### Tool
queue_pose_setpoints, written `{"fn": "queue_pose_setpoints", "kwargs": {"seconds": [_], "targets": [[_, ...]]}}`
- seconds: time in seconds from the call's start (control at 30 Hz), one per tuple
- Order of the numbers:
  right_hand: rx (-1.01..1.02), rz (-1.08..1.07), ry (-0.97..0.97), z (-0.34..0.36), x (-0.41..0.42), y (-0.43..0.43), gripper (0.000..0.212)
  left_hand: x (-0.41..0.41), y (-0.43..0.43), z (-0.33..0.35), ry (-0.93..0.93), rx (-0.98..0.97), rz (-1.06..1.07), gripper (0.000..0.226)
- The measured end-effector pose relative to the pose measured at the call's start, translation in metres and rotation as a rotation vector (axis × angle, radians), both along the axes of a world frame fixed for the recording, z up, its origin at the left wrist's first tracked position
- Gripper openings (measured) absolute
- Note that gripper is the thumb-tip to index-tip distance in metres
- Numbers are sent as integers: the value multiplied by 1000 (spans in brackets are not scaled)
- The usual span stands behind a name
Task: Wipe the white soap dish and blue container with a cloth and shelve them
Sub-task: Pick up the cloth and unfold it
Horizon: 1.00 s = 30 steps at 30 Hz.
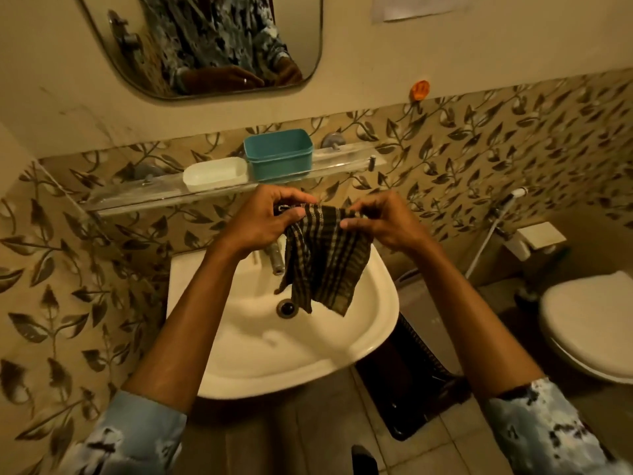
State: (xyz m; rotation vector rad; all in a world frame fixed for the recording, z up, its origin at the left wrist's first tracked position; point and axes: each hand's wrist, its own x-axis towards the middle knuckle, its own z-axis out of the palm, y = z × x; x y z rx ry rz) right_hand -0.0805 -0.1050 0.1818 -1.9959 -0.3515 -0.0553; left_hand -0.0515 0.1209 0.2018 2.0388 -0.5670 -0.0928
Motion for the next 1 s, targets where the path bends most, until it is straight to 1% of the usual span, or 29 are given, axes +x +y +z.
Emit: {"fn": "queue_pose_setpoints", "kwargs": {"seconds": [0.07, 0.17, 0.27, 0.3, 0.37, 0.43, 0.53, 0.67, 0.73, 0.8, 0.9, 1.0], "targets": [[-17, -24, -19, 7, -2, -10, 17, -5, -5, -3, 10, -3, -21, 29], [-50, -60, -34, 10, -7, -23, 8, -10, -17, -11, 38, 59, -35, 31], [-71, -93, -64, 6, -10, -43, 9, -16, -34, -23, 83, 111, -82, 34], [-70, -103, -62, 2, -11, -53, 10, -17, -43, -29, 92, 124, -85, 33], [-63, -107, -35, -7, -10, -78, 10, -16, -62, -41, 112, 135, -46, 25], [-70, -96, -12, -21, -7, -104, 9, -13, -86, -55, 137, 113, 1, 15], [-111, -121, 62, -49, 8, -156, 8, -2, -137, -76, 158, 108, 51, 9], [-196, -172, 116, -86, 33, -224, 8, 18, -208, -107, 230, 65, 84, 12], [-283, -172, 144, -105, 50, -258, 7, 35, -243, -125, 242, 67, 112, 15], [-343, -176, 189, -128, 69, -285, 11, 54, -271, -144, 259, 79, 122, 14], [-398, -239, 226, -163, 101, -319, 15, 83, -314, -174, 319, 110, 145, 18], [-427, -278, 236, -197, 128, -340, 15, 106, -345, -209, 324, 129, 176, 18]]}}
